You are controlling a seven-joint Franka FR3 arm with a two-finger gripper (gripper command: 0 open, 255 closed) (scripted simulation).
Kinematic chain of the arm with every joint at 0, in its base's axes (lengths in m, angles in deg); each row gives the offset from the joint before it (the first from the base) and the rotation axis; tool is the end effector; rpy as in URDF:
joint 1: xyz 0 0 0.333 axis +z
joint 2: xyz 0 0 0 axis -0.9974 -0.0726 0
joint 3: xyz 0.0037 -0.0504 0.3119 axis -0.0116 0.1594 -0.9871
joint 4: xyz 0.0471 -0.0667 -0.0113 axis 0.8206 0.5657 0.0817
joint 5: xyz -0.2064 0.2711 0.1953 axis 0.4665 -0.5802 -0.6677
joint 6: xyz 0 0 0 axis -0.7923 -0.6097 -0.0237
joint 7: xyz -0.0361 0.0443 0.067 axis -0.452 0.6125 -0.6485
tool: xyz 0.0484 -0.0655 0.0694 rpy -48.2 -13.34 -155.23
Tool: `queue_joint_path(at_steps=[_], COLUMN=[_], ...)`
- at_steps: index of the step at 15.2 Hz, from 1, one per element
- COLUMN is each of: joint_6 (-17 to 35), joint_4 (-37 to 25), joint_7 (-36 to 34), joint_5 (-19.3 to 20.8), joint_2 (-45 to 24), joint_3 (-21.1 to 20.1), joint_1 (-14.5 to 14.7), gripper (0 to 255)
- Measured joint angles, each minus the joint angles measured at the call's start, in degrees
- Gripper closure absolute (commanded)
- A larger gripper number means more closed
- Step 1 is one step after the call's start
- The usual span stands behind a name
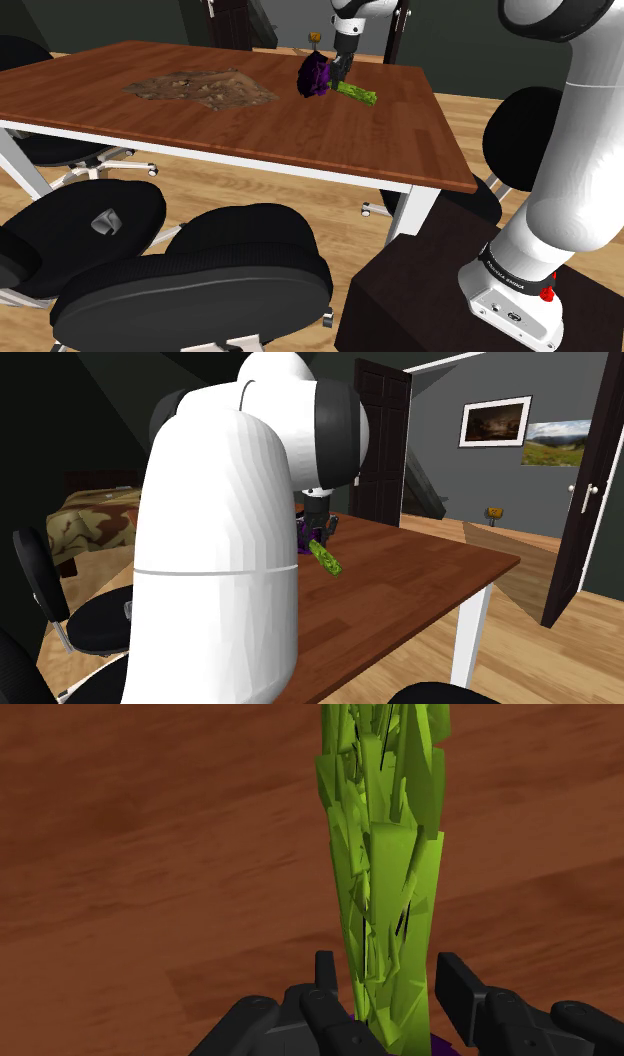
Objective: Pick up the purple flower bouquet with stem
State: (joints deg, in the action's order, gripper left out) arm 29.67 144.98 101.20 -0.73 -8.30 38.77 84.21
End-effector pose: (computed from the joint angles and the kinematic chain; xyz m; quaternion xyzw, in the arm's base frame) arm 0.6558 -0.0948 0.4824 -0.9838 -0.1712 -0.0533 0.0040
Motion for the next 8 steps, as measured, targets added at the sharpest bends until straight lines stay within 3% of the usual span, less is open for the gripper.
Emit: queue_joint_path(at_steps=[8], joint_6=[-2.15], joint_4=[-2.03], joint_7=[-0.10], joint_5=[0.05], joint_2=[0.00], joint_3=[0.02], joint_1=[-0.05], gripper=[255])
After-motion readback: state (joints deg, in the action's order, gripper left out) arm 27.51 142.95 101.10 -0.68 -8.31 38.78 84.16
